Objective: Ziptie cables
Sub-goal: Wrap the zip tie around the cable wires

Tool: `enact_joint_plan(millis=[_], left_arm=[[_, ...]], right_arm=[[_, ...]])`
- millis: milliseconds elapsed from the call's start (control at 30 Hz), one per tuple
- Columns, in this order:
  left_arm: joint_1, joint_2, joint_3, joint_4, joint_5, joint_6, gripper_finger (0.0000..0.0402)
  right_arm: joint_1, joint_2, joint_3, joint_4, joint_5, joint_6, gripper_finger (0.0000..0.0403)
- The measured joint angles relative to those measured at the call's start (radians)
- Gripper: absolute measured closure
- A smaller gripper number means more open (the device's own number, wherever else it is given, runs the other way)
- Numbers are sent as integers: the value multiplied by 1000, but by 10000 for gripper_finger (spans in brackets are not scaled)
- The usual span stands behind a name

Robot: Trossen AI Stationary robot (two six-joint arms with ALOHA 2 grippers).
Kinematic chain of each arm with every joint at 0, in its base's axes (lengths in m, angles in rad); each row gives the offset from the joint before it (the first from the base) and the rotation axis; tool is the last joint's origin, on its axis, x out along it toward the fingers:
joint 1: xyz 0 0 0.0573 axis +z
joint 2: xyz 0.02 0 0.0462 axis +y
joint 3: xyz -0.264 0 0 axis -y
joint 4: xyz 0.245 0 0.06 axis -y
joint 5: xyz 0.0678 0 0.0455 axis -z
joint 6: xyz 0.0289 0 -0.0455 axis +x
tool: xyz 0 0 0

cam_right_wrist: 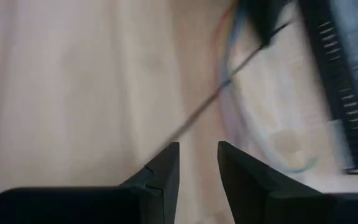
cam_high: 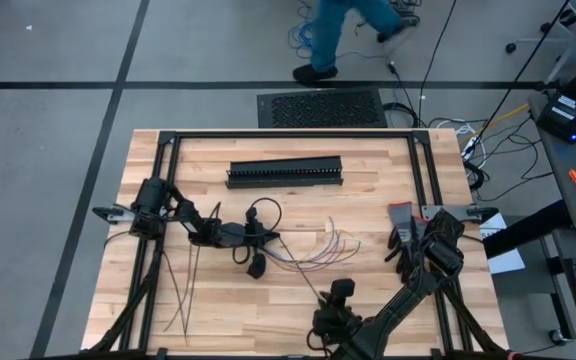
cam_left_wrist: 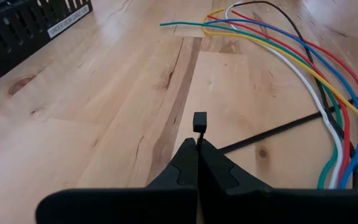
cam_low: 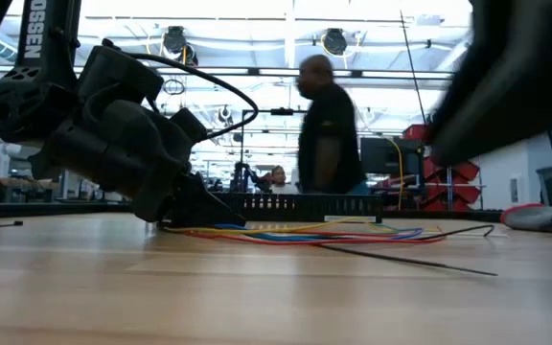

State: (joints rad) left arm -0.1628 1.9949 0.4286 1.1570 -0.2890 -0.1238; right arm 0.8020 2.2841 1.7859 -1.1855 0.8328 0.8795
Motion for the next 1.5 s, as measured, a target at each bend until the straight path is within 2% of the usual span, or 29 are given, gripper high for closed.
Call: enact_joint_plan(millis=[100, 267, 400, 733, 867, 1067, 1300, 1500], left_arm=[[-9, 1, 17, -11, 0, 0, 402], [-24, 1, 68, -92, 0, 7, 402], [-34, -1, 97, -142, -7, 8, 401], [-34, -1, 98, -148, -8, 6, 401], [-34, -1, 97, -148, -8, 6, 401], [-34, -1, 97, -150, -8, 7, 401], [-34, -1, 97, -151, -9, 8, 401], [-34, -1, 96, -151, -9, 8, 401]], right_arm=[[-2, 1, 13, -55, -23, 18, 299], [2, 2, -106, 6, -186, 36, 299], [16, -7, -165, 153, -184, 26, 299], [35, 3, -168, 551, -166, -58, 299], [32, 4, -182, 553, -131, -73, 299], [14, -1, -244, 505, -116, 3, 299], [10, 0, -251, 471, -109, 42, 299], [-5, -5, -251, 454, -194, 166, 301]])
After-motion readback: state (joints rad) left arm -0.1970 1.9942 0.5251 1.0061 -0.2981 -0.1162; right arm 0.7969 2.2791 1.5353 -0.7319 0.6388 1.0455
